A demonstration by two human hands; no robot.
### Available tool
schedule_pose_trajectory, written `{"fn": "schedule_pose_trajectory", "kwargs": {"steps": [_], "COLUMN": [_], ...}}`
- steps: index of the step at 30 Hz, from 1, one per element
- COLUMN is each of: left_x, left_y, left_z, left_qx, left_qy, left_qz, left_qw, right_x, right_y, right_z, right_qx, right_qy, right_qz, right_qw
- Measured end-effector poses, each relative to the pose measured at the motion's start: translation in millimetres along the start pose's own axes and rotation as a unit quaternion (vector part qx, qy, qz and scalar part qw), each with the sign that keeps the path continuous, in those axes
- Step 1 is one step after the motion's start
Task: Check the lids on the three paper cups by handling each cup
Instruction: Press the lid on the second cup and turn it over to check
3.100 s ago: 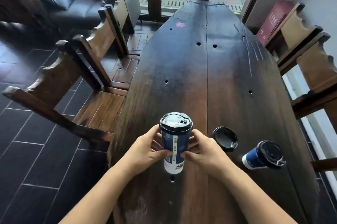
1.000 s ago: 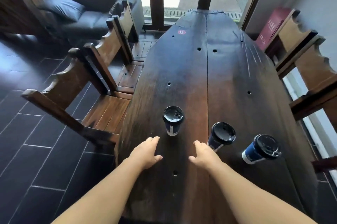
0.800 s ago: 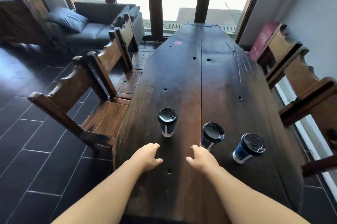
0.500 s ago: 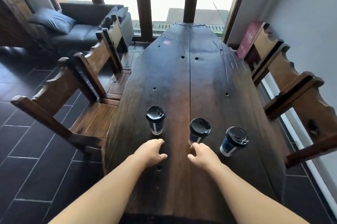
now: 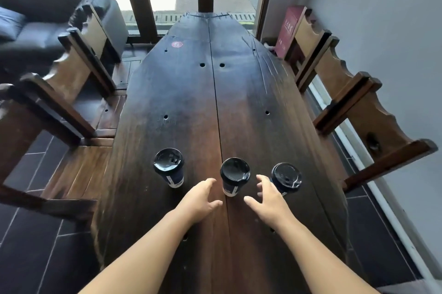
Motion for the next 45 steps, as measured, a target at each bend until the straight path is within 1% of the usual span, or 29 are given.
{"fn": "schedule_pose_trajectory", "kwargs": {"steps": [3,5,12,17,19,22,25,29,31,34,37,43,45], "left_x": [-1,0,-10,-5,-3,4,16,40,56,83,111,151,160], "left_y": [-5,-9,-26,-26,-22,-14,3,21,28,39,49,58,61], "left_z": [-20,-33,-74,-82,-76,-55,-26,24,47,80,114,169,183], "left_qx": [0.006,0.014,0.01,0.05,0.051,0.048,0.065,0.069,0.056,0.061,0.063,0.09,0.086], "left_qy": [0.02,0.023,-0.025,-0.052,-0.067,-0.09,-0.11,-0.121,-0.13,-0.15,-0.175,-0.214,-0.227], "left_qz": [0.042,0.074,0.16,0.189,0.197,0.204,0.221,0.306,0.344,0.375,0.399,0.444,0.445], "left_qw": [0.999,0.997,0.987,0.979,0.977,0.974,0.967,0.942,0.928,0.913,0.898,0.865,0.862], "right_x": [-9,-14,-14,-16,-19,-28,-46,-78,-94,-114,-129,-137,-141], "right_y": [2,2,-5,-7,-2,11,30,61,80,108,134,156,161], "right_z": [-20,-34,-71,-76,-71,-55,-30,9,31,62,90,129,139], "right_qx": [0.009,0.008,-0.005,0.009,0.012,0.007,-0.005,-0.003,-0.015,-0.034,-0.019,-0.021,-0.026], "right_qy": [0.015,0.025,0.039,0.046,0.046,0.057,0.084,0.126,0.128,0.125,0.151,0.174,0.175], "right_qz": [-0.037,-0.037,-0.052,-0.051,-0.059,-0.054,-0.044,-0.03,-0.013,0.007,0.026,-0.086,-0.105], "right_qw": [0.999,0.999,0.998,0.998,0.997,0.997,0.995,0.992,0.992,0.992,0.988,0.981,0.979]}}
Point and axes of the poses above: each hand's wrist, its own z-axis away from the middle knuckle, its own y-axis out of the back of the hand, x = y × z, the point moved 1 cm from there along -z, towards the middle knuckle, and after that the axes turned 3 degrees about -y, right-handed, at the moved point
